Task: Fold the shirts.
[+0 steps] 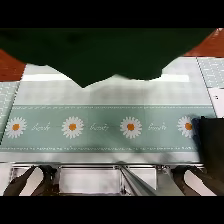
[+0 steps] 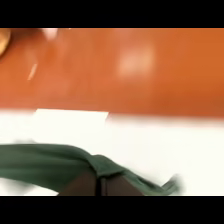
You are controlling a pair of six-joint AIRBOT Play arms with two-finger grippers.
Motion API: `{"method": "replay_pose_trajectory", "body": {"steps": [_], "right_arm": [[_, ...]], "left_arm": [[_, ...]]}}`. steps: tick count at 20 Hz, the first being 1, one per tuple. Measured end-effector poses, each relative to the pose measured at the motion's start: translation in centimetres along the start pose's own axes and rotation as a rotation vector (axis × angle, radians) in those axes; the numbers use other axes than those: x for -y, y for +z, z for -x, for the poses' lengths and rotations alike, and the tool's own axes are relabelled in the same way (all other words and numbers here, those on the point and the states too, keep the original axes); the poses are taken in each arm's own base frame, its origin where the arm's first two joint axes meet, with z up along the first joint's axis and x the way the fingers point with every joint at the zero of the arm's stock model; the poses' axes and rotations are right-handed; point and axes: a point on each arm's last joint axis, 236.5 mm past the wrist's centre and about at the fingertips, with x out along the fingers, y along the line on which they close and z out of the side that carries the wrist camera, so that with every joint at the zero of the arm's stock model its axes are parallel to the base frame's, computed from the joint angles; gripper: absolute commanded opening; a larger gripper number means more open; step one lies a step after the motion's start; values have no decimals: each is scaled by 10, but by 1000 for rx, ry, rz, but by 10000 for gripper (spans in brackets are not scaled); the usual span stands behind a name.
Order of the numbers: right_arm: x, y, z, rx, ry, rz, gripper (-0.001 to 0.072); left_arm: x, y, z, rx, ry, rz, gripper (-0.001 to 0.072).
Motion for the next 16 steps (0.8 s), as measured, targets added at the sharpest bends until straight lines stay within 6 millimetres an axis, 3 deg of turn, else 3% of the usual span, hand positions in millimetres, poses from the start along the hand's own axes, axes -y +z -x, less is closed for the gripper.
{"method": "replay_pose_trajectory", "body": {"steps": [3, 6, 9, 12, 14, 16], "right_arm": [[-37, 44, 79, 179, -87, 124, 31], [-62, 51, 140, 264, -158, 192, 31], [-78, 37, 183, 280, -216, 219, 31], [-80, 16, 209, 249, -274, 217, 31], [-78, 1, 216, 206, -300, 200, 31], [-71, -12, 213, 160, -314, 174, 31]], "left_arm": [[60, 56, 51, 158, 38, -181, 24], [97, 76, 100, 268, 135, -319, 24], [127, 75, 147, 351, 227, -424, 24], [148, 60, 186, 376, 246, -484, 24], [146, 46, 199, 337, 247, -488, 24], [132, 31, 199, 259, 259, -477, 24]]}}
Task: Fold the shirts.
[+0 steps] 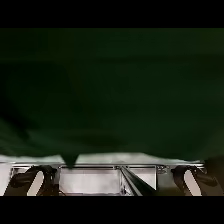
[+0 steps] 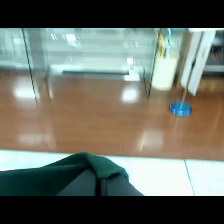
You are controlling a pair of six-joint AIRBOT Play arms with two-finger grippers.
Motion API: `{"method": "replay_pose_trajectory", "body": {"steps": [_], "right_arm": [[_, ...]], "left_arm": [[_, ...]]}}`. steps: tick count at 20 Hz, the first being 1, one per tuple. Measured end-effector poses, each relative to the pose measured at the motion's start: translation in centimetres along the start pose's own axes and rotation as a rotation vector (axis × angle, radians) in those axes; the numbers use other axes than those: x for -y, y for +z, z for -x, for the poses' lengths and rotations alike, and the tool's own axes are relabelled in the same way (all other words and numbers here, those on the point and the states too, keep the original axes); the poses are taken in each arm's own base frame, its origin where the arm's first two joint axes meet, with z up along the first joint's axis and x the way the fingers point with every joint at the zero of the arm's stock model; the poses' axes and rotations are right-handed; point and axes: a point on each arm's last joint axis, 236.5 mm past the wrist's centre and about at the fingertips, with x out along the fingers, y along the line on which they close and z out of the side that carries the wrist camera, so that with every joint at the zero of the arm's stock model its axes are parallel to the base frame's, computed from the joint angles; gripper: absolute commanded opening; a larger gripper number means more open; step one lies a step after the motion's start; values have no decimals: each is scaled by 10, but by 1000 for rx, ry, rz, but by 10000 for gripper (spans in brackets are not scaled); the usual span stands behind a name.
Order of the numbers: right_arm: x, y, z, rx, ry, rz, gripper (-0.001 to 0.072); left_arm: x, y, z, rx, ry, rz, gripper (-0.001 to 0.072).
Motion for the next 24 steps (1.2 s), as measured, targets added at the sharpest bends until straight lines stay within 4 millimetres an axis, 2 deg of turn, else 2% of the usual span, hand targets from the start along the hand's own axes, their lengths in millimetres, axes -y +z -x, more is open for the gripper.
{"method": "replay_pose_trajectory", "body": {"steps": [3, 5, 7, 12, 14, 17, 18, 21, 24], "right_arm": [[7, -31, -25, -114, 5, -38, 31], [8, -59, -55, -201, 39, -73, 31], [14, -97, -97, -302, 67, -118, 31], [31, -217, -212, -563, 132, -263, 31], [34, -258, -256, -633, 166, -328, 31], [33, -309, -322, -698, 232, -453, 31], [36, -322, -344, -710, 241, -489, 31], [47, -351, -399, -734, 243, -567, 31], [55, -367, -436, -744, 237, -622, 31]], "left_arm": [[-14, -40, -23, -148, 18, 21, 24], [-19, -83, -56, -294, 16, 40, 24], [-18, -129, -94, -428, -7, 68, 24], [-8, -261, -205, -696, -66, 187, 24], [-8, -315, -247, -784, -67, 230, 25], [-14, -382, -311, -861, -47, 277, 24], [-16, -399, -333, -872, -40, 300, 24], [-17, -440, -383, -924, -6, 401, 24], [-12, -464, -415, -945, 5, 499, 25]]}}
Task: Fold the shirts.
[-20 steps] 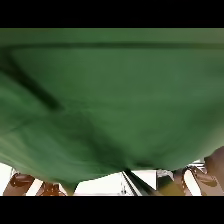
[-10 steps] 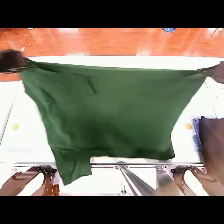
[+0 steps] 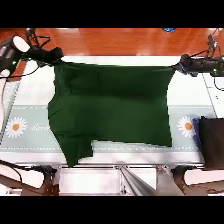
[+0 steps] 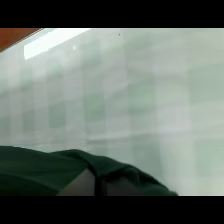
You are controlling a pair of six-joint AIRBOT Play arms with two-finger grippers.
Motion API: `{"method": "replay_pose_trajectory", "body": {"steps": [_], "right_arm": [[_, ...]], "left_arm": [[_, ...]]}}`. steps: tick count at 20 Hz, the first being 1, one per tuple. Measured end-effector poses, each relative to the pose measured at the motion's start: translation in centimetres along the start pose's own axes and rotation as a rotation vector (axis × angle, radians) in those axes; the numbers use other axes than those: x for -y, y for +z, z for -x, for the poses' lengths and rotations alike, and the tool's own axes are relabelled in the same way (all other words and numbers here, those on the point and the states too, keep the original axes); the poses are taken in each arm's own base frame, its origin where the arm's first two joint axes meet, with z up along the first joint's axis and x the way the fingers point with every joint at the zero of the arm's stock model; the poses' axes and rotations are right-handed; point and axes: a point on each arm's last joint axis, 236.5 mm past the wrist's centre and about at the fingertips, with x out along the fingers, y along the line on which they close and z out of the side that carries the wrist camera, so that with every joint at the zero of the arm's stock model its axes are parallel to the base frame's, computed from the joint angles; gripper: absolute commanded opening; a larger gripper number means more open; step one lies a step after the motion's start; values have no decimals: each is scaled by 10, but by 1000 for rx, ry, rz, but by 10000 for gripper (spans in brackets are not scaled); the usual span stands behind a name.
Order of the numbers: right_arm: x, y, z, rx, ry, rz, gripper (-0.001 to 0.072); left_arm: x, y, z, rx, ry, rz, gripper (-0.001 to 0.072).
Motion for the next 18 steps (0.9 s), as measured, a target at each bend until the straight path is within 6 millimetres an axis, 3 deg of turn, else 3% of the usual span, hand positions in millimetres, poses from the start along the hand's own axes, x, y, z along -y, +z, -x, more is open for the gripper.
{"method": "replay_pose_trajectory", "body": {"steps": [2, 5, 10, 13, 18], "right_arm": [[5, 4, -10, -14, 7, -15, 31], [6, -6, -16, -77, 18, -5, 31], [11, -34, 5, -212, -49, 112, 32], [19, -57, 18, -311, -94, 148, 31], [42, -106, 21, -464, -135, 111, 32]], "left_arm": [[2, -1, -13, -28, -16, 32, 25], [1, -15, -17, -104, -19, 13, 25], [-12, -38, 13, -229, 14, -106, 24], [-31, -71, 26, -357, 33, -150, 25], [-60, -134, 24, -553, 52, -141, 24]]}}
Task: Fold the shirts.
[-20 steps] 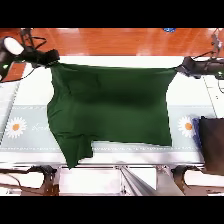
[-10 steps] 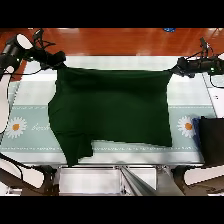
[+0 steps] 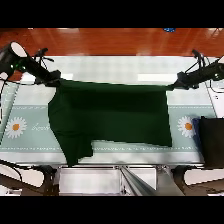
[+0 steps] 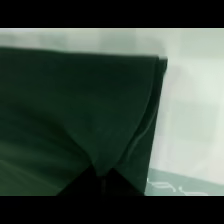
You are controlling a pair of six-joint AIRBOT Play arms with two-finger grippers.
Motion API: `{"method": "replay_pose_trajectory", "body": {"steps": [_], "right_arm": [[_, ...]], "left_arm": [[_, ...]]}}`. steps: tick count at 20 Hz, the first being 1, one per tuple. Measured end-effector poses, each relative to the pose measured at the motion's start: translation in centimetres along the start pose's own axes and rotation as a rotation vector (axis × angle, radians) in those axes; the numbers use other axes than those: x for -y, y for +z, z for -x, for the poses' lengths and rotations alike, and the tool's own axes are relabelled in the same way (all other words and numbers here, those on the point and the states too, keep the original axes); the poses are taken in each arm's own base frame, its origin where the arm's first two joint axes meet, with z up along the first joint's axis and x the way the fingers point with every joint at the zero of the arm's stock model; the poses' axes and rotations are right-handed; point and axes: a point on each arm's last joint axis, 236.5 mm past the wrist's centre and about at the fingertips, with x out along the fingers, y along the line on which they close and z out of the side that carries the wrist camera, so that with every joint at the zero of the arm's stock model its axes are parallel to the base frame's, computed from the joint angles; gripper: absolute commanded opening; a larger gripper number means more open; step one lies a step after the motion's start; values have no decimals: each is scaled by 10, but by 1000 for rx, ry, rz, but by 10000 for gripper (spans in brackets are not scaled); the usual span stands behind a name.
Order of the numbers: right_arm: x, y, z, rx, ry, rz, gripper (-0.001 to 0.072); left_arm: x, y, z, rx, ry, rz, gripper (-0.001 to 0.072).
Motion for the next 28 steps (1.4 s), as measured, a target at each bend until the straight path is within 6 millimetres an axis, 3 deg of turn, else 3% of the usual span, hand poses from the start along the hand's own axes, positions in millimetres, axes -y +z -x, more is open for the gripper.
{"method": "replay_pose_trajectory", "body": {"steps": [3, 4, 5, 6, 7, 10, 13, 15, 17, 20, 23, 28], "right_arm": [[8, -23, -16, -62, 1, -32, 36], [10, -27, -21, -72, 2, -42, 156], [12, -30, -25, -75, -1, -61, 409], [15, -31, -27, -72, -9, -82, 406], [17, -29, -28, -63, -15, -100, 406], [17, -27, -17, -33, -26, -133, 405], [20, -24, 20, 42, -52, -148, 405], [27, -33, 47, 95, -76, -171, 405], [32, -52, 61, 141, -87, -210, 405], [26, -87, 58, 205, -56, -257, 405], [10, -114, 41, 245, 15, -284, 405], [-2, -138, 19, 261, 90, -312, 405]], "left_arm": [[-7, -26, -20, -84, -3, 7, 25], [-8, -32, -24, -102, -4, 3, 33], [-9, -36, -27, -115, -6, 1, 154], [-9, -39, -29, -122, -6, 4, 456], [-9, -41, -30, -130, -8, 7, 508], [-7, -52, -25, -160, -23, 19, 508], [-15, -64, -2, -136, -25, 53, 508], [-29, -84, 10, -114, -26, 110, 508], [-50, -117, 16, -99, -31, 195, 508], [-73, -177, 12, -67, -82, 369, 508], [-71, -221, -2, -44, -187, 526, 508], [-50, -251, -24, -79, -280, 575, 508]]}}
